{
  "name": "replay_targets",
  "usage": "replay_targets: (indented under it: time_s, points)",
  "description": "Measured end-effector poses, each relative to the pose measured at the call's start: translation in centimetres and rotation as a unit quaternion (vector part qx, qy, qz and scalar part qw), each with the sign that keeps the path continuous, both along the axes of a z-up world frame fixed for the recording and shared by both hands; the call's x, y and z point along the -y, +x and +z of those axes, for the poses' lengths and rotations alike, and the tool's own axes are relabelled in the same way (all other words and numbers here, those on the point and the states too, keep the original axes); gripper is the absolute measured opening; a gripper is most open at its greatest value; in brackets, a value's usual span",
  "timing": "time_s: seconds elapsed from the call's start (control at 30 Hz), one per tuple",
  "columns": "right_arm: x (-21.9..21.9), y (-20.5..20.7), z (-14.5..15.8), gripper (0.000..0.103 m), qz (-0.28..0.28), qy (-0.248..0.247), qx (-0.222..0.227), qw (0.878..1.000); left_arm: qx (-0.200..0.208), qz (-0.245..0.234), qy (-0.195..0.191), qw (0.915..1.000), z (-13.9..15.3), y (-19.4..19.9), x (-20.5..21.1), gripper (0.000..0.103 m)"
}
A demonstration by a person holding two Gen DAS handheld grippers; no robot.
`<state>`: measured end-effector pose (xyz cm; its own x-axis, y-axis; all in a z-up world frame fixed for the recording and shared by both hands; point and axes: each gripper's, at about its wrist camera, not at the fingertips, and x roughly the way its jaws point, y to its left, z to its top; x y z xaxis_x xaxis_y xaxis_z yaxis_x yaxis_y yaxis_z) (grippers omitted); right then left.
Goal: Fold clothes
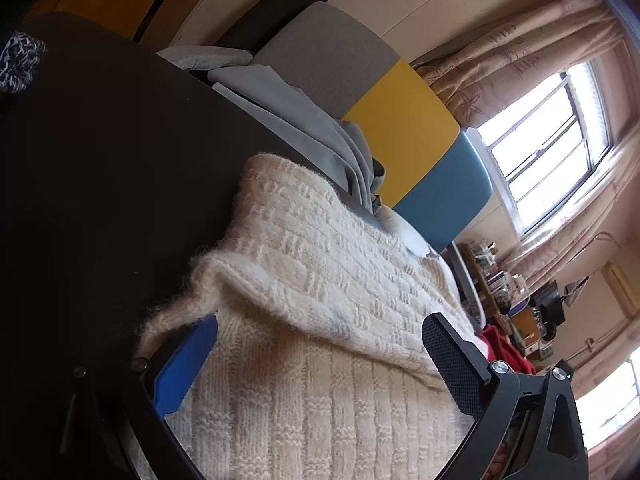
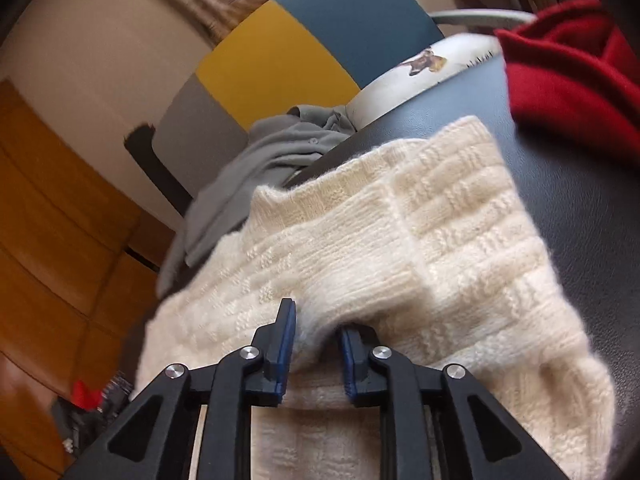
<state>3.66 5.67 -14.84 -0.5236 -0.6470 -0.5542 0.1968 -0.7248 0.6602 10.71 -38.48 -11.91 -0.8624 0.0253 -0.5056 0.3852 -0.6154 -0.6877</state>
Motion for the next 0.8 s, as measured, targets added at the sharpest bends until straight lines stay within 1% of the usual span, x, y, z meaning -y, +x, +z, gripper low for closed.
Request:
replay_targets:
  time_s: [0.03, 0.1, 0.17, 0.2, 0.23, 0.3, 0.37, 0.43, 0.47, 0.5, 0.53, 0.63, 0.7, 0.77, 0.8]
  points:
    - [-0.3, -0.2, -0.2, 0.020, -0.001, -0.014, 0.007, 1.000, -0.001, 0.002, 0.008, 1.0000, 0.1, 0.0, 0.2, 0.103]
    - [-0.9, -0.6, -0.5, 0.020, -0.008, -0.043, 0.021, 0.999, -0.015, 0.006, 0.032, 0.9994, 0.3, 0.0, 0.5, 0.103]
    - [-1.3, -0.9, -0.6, 0.020, -0.018, -0.062, 0.028, 0.998, -0.022, 0.011, 0.048, 0.9986, 0.5, -0.3, 0.7, 0.103]
    - [-1.3, -1.0, -0.6, 0.020, -0.021, -0.063, 0.029, 0.997, -0.021, 0.014, 0.052, 0.9983, 0.5, -0.6, 0.8, 0.103]
    - [-1.0, -1.1, -0.4, 0.014, -0.021, -0.045, 0.025, 0.998, -0.020, 0.017, 0.056, 0.9981, 0.6, -0.9, 0.9, 0.103]
    - [-0.4, -1.3, 0.2, 0.010, -0.019, -0.010, 0.014, 1.000, -0.008, 0.027, 0.046, 0.9985, 0.7, -1.4, 1.0, 0.103]
    - [0.4, -0.9, 1.7, 0.008, -0.001, 0.020, -0.023, 1.000, 0.002, 0.036, 0.027, 0.9990, 0.9, -1.4, 1.0, 0.101]
    - [1.0, -0.1, 3.3, 0.008, 0.017, 0.055, -0.061, 0.996, 0.007, 0.041, -0.002, 0.9992, 1.1, -1.0, 0.7, 0.100]
    - [1.2, 0.3, 3.9, 0.008, 0.024, 0.076, -0.075, 0.994, 0.016, 0.038, -0.014, 0.9991, 0.9, -0.9, 0.5, 0.097]
    - [1.2, 0.6, 3.8, 0.008, 0.025, 0.099, -0.075, 0.992, 0.027, 0.032, -0.020, 0.9989, 0.3, -0.9, 0.3, 0.095]
    - [1.0, 0.5, 3.4, 0.008, 0.023, 0.110, -0.069, 0.991, 0.029, 0.028, -0.023, 0.9990, 0.1, -0.8, 0.1, 0.093]
    - [0.3, 0.4, 1.5, 0.008, 0.018, 0.114, -0.041, 0.993, 0.029, 0.016, -0.030, 0.9990, 0.0, -0.4, -0.2, 0.093]
    - [-0.4, 0.2, 0.8, 0.010, 0.011, 0.086, -0.025, 0.996, 0.034, 0.010, -0.037, 0.9987, -0.1, -0.1, -0.4, 0.093]
    - [-1.4, 0.1, 0.6, 0.022, 0.000, 0.060, -0.017, 0.998, 0.040, 0.008, -0.044, 0.9982, 0.1, 0.0, -0.6, 0.093]
    - [-1.9, 0.1, 0.6, 0.022, -0.007, 0.052, -0.012, 0.999, 0.043, 0.009, -0.048, 0.9979, 0.3, 0.2, -0.7, 0.093]
